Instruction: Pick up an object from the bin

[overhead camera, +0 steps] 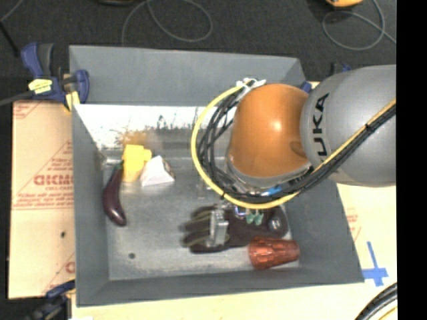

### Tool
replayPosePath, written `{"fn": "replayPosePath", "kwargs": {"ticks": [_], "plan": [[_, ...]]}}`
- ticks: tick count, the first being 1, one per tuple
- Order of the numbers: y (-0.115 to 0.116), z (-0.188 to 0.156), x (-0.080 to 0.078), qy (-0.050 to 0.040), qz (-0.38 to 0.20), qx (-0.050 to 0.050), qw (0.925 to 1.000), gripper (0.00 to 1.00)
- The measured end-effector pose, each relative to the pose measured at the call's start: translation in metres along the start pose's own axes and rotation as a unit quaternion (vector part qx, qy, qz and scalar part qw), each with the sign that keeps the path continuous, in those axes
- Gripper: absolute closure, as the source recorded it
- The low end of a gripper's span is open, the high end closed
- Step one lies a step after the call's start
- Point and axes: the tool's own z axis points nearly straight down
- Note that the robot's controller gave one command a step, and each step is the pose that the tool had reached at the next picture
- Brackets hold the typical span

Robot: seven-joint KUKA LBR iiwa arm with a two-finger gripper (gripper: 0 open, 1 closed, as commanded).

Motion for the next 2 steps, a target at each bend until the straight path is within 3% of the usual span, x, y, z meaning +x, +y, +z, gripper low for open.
{"fn": "replayPosePath", "kwargs": {"ticks": [1, 2], "plan": [[0.0, -0.004, -0.001, -0.004, 0.001, 0.0, 1.0, 0.0], [-0.008, 0.03, -0.004, -0.0059, -0.032, 0.0, 0.9995, 0.0]]}}
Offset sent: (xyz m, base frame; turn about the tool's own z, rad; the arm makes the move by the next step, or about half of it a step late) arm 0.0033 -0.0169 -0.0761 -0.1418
